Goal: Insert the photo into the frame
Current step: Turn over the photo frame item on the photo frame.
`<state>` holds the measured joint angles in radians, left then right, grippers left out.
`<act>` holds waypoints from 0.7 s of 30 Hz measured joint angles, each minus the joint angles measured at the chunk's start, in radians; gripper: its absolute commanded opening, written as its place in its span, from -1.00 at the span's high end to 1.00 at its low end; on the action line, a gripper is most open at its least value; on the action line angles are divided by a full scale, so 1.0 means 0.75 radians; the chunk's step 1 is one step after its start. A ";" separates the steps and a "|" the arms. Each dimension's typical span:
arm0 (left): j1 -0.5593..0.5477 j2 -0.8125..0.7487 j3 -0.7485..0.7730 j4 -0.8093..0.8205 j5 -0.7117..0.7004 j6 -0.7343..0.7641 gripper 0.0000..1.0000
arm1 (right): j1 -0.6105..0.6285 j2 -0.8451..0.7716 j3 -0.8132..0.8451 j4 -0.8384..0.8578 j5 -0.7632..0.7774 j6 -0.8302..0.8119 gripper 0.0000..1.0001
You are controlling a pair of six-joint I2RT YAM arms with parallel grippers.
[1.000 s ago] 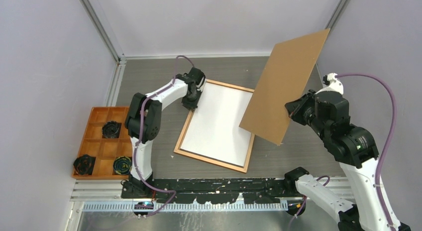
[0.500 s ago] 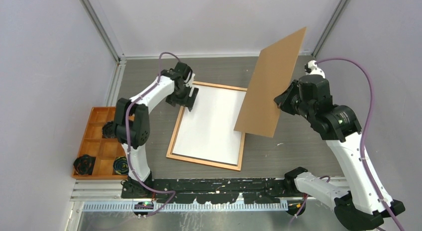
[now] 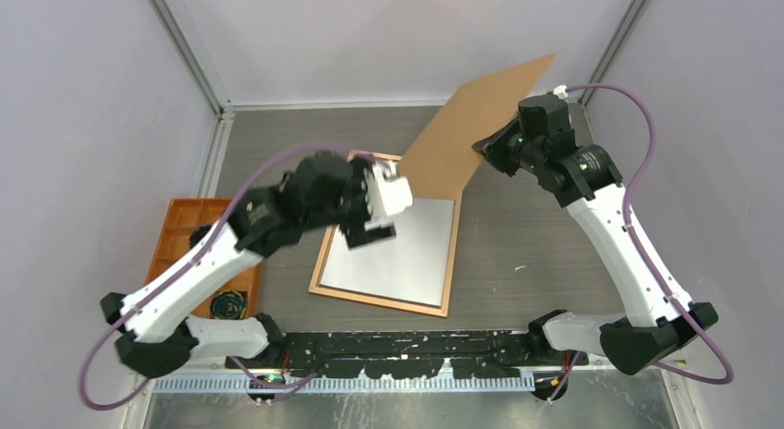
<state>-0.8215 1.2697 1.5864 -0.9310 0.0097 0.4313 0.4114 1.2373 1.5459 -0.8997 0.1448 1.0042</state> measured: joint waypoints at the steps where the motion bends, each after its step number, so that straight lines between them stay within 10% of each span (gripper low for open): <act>1: -0.099 -0.068 -0.071 0.016 -0.040 0.053 -1.00 | 0.002 0.015 -0.006 0.032 -0.018 0.048 0.98; 6: -0.406 -0.241 -0.429 0.162 -0.352 0.290 -0.96 | 0.039 0.052 -0.016 0.160 -0.074 0.242 0.98; 21: -0.467 -0.136 -0.482 0.779 -0.706 0.569 -0.24 | 0.077 -0.058 -0.116 0.283 -0.137 0.438 0.98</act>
<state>-1.1717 1.1675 1.2247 -0.3466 -0.5201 0.8581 0.4690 1.1938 1.4590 -0.6876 0.0422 1.3331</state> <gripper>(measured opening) 0.707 0.042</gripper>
